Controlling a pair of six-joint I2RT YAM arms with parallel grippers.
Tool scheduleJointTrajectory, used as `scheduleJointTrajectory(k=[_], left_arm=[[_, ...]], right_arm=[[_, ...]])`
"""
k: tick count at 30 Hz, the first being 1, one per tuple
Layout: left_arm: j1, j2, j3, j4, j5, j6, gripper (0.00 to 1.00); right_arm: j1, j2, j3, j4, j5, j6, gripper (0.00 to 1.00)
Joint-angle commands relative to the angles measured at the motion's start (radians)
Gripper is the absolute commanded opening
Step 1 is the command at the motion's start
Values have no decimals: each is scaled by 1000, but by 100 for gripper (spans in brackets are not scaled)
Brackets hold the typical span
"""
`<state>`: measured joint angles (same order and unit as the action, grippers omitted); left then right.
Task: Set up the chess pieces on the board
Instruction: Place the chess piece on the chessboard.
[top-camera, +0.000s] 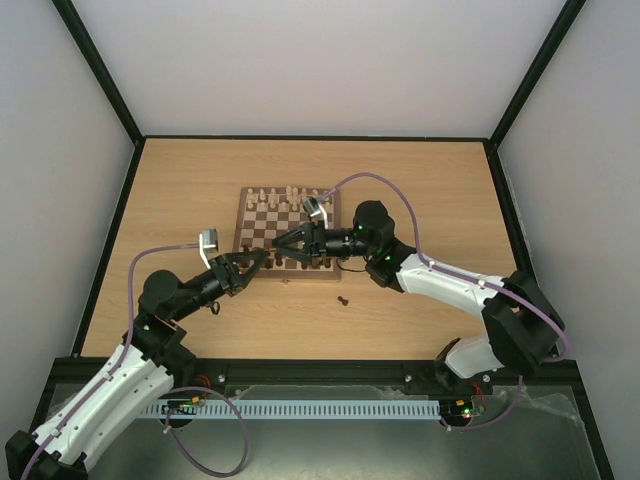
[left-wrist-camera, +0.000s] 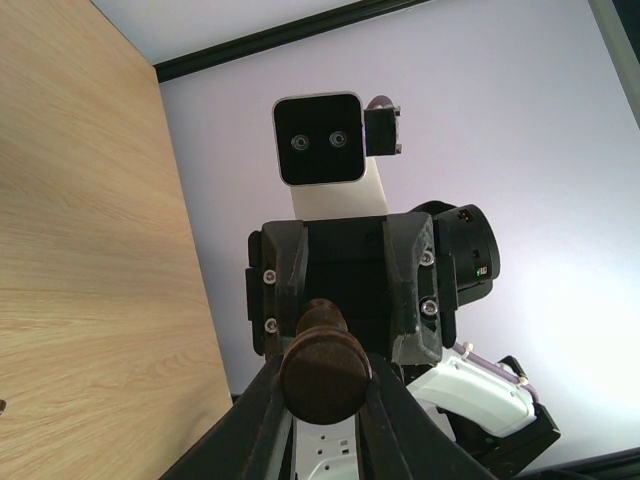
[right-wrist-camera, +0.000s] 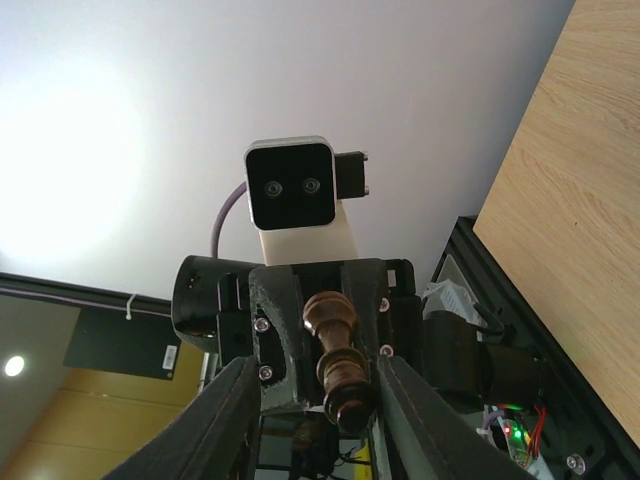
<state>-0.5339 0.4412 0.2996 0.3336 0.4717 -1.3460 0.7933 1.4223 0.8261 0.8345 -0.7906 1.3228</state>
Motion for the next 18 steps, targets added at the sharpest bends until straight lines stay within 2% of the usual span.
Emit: scheduleJointTrajectory(k=[1, 4, 8, 15, 16, 18], left_arm=[[-1, -1, -10, 41, 0, -1, 3], [-1, 1, -10, 41, -1, 0, 3], [-1, 4, -9, 39, 1, 1, 4], [-1, 7, -8, 27, -1, 7, 5], [-1, 9, -7, 25, 0, 8, 7], [-1, 13, -3, 18, 0, 15, 20]], right_arm=[[19, 8, 39, 23, -36, -25, 30], [24, 12, 44, 13, -39, -33, 24], [26, 18, 50, -5, -38, -49, 22], [27, 25, 51, -16, -40, -62, 5], [27, 23, 52, -25, -38, -70, 4], [28, 16, 60, -70, -30, -101, 3]])
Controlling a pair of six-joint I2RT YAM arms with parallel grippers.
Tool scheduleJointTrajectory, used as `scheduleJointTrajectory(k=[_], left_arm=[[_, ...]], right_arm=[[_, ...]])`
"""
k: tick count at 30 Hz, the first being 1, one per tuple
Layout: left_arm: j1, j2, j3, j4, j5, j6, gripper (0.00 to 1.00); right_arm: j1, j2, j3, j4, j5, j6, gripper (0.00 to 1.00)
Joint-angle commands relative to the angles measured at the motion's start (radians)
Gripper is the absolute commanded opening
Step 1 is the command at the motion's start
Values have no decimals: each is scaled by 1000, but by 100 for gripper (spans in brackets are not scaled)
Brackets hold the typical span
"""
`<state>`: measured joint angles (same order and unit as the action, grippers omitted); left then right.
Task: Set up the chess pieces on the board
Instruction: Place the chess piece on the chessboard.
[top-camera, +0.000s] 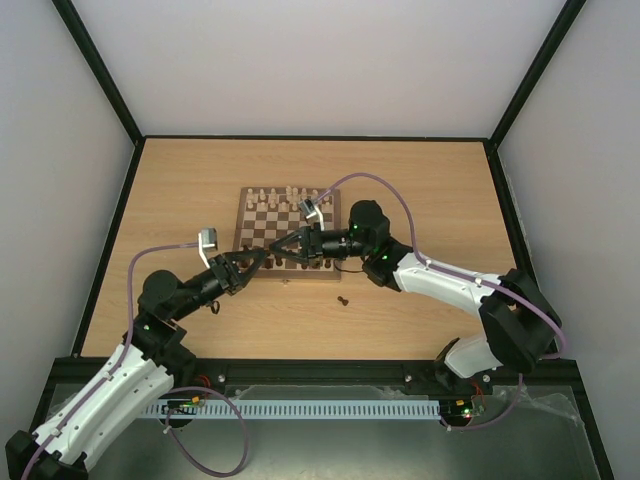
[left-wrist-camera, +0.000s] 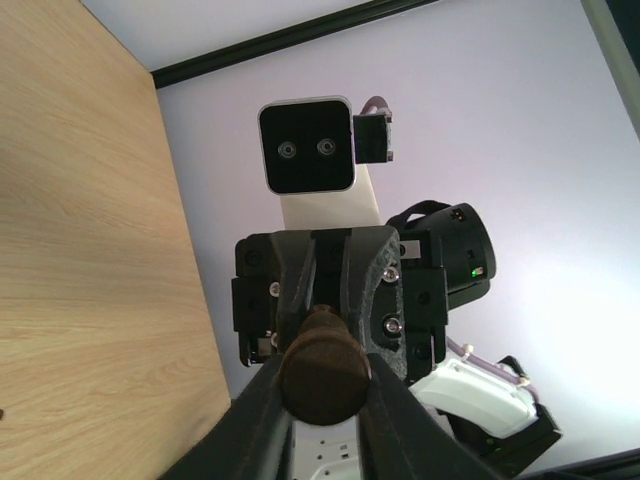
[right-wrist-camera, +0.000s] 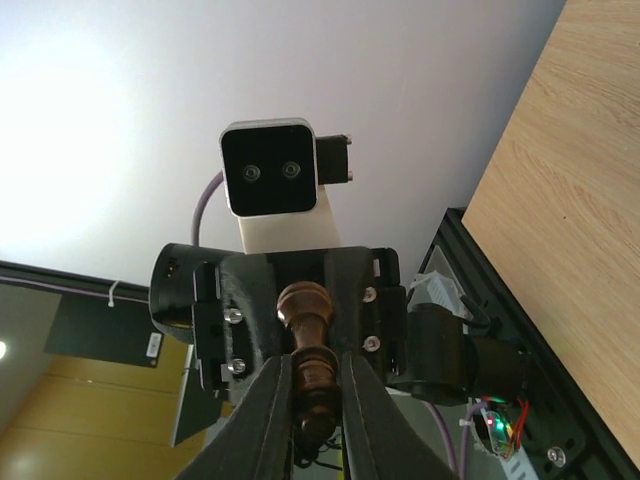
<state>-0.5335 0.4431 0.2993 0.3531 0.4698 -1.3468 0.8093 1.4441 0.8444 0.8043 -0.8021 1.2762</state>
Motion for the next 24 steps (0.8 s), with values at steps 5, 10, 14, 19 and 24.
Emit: scheduleJointTrajectory(k=[5, 10, 14, 19, 24], left_arm=[[-1, -7, 52, -101, -27, 81, 53], [0, -33, 173, -289, -87, 183, 69], [0, -31, 289, -469, -155, 294, 73], [1, -7, 379, -672, -284, 419, 75], [1, 20, 393, -781, -401, 488, 76]], right_arm=[[6, -47, 92, -286, 40, -205, 2], [-25, -96, 142, -540, 98, -355, 1], [-33, -117, 246, -852, 217, -546, 1], [-32, -106, 399, -1223, 461, -765, 2], [31, -3, 538, -1456, 733, -860, 2]])
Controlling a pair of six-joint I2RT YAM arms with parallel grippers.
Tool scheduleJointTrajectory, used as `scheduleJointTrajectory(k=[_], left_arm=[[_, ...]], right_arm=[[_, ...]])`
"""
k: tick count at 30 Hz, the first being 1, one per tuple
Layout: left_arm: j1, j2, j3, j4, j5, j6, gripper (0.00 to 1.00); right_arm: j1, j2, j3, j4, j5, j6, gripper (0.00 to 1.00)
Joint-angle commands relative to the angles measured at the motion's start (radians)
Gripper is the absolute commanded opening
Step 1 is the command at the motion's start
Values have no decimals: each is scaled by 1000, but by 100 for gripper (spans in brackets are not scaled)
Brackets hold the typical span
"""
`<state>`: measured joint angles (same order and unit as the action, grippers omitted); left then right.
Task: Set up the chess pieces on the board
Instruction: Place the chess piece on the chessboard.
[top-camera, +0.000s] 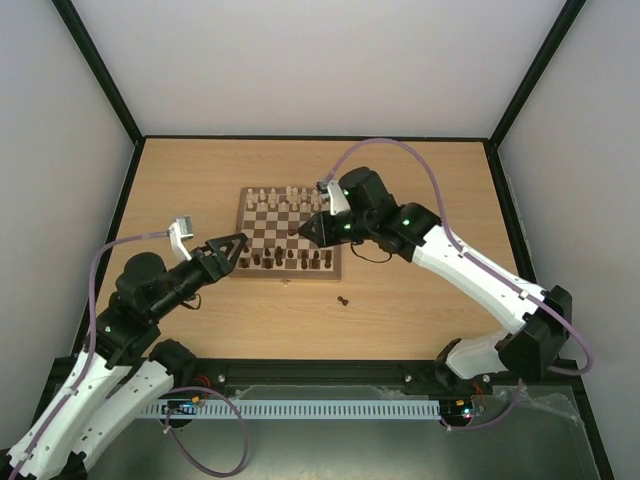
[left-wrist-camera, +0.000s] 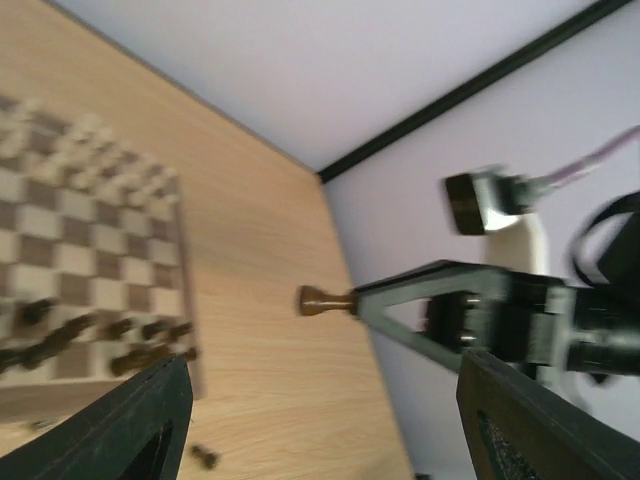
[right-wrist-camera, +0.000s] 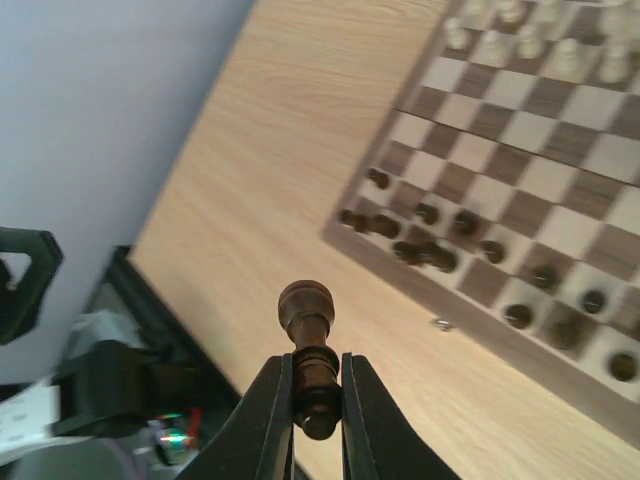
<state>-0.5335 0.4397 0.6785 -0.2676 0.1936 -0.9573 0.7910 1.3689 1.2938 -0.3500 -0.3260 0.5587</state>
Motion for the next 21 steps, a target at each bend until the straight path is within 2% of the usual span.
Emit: scheduleJointTrajectory(k=[1, 7, 10, 14, 21], left_arm=[[1, 25, 11, -171, -145, 108, 76], [4, 30, -18, -218, -236, 138, 78], [6, 34, -33, -224, -250, 147, 79], [13, 42, -48, -226, -257, 163, 80], [35, 49, -53, -221, -233, 183, 80]], right_arm=[[74, 104, 118, -342, 315, -152, 2], [216, 327, 297, -515, 602, -161, 2], [261, 424, 374, -580, 693, -157, 2], [291, 543, 464, -650, 742, -158, 3], [292, 639, 533, -656, 732, -183, 4]])
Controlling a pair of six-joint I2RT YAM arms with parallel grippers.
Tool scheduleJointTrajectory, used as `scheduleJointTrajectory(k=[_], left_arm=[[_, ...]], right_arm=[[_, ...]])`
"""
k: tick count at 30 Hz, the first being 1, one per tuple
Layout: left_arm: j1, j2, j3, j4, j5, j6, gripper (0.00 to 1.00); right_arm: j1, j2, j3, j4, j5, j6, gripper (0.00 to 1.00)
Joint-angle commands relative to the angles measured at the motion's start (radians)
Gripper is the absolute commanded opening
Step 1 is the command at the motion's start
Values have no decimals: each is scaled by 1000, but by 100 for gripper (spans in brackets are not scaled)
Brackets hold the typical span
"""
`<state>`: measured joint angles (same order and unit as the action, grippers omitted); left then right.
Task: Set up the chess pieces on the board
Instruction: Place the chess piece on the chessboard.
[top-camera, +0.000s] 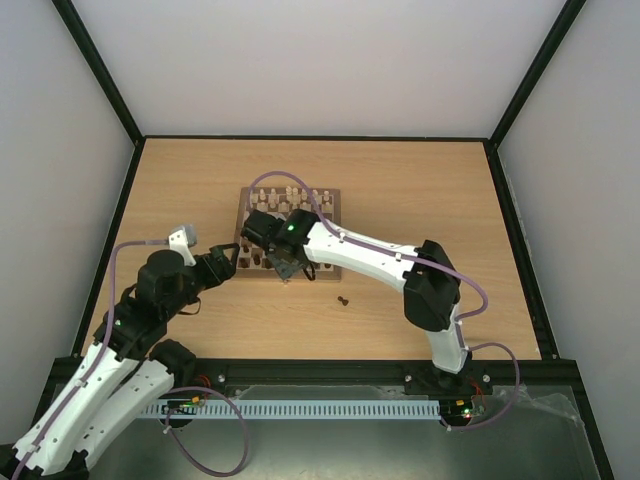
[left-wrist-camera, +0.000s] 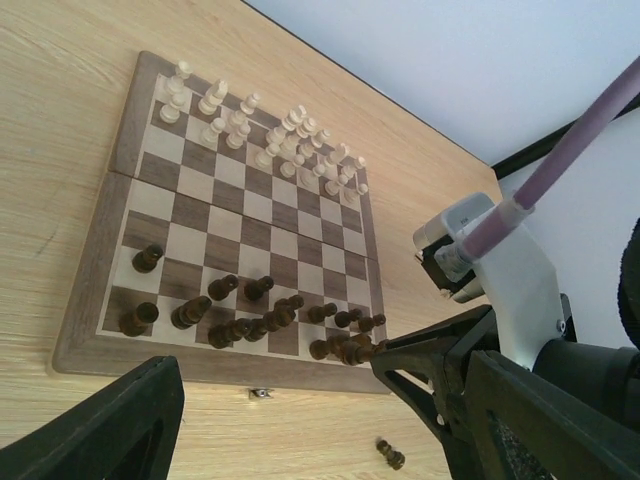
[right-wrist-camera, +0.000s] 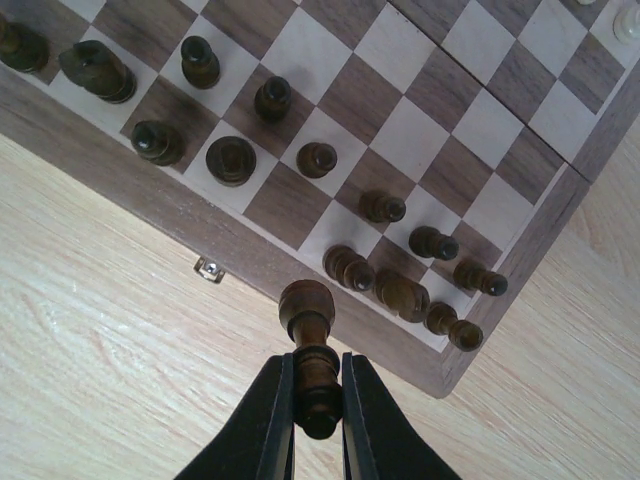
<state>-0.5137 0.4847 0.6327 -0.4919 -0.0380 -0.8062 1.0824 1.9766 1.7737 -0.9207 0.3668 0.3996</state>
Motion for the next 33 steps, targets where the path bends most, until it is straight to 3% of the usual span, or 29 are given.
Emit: scheduleJointTrajectory(k=[1, 11, 33], left_arm=[[20, 7, -8, 4, 5, 35, 80], [69, 13, -4, 14, 67, 54, 80], [99, 43, -5, 41, 107, 62, 80]], right_arm=[[-1, 40, 58, -77, 28, -31, 4], [-57, 71, 48, 3, -118, -86, 5], [-111, 147, 15, 65, -181, -127, 8]])
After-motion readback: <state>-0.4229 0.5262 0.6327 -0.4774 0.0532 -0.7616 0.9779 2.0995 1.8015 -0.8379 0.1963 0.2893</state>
